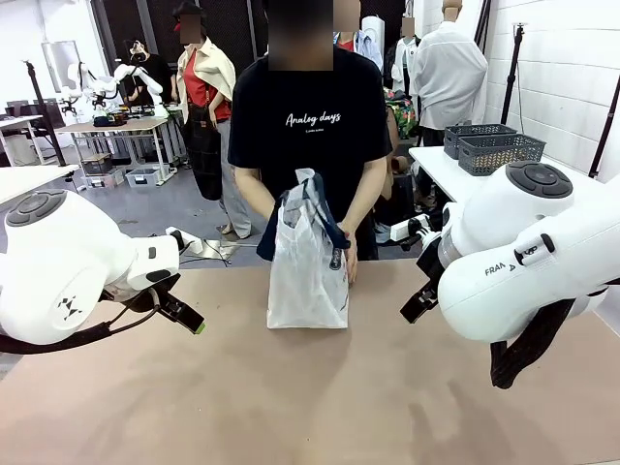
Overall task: Transfer purchased items from the store into the shopping bag.
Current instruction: Open the Reusable shopping bag in the center of the table.
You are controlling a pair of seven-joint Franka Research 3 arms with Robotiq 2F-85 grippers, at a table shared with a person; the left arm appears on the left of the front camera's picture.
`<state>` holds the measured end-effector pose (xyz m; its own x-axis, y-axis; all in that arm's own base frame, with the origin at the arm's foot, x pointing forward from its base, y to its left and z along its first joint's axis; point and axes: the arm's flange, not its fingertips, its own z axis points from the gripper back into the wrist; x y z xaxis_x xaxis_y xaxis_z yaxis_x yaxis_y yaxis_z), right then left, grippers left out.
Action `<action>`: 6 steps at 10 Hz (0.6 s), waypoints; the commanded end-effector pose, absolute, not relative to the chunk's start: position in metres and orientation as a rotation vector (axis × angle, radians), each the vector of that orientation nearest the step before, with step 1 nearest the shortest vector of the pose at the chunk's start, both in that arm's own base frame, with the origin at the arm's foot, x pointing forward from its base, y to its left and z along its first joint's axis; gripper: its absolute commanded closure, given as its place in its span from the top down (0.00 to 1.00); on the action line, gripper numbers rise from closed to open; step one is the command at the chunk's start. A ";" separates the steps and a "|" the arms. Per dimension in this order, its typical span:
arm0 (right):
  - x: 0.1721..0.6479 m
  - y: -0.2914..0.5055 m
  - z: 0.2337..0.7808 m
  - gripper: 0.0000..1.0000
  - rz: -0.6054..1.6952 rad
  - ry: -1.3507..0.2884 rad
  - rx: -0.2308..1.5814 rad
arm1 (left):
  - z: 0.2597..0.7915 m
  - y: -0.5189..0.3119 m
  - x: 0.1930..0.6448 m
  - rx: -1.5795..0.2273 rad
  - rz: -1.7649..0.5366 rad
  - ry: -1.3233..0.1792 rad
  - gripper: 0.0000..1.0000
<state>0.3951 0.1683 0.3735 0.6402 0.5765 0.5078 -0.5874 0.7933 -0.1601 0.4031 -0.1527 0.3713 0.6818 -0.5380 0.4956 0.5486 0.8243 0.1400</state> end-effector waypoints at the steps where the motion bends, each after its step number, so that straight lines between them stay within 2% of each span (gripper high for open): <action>1: 0.395 0.168 0.373 1.00 0.663 -0.572 0.021 | 0.371 -0.151 0.404 -0.021 -0.606 -0.549 1.00; 6: 0.395 0.168 0.373 1.00 0.663 -0.572 0.021 | 0.371 -0.151 0.404 -0.021 -0.606 -0.549 1.00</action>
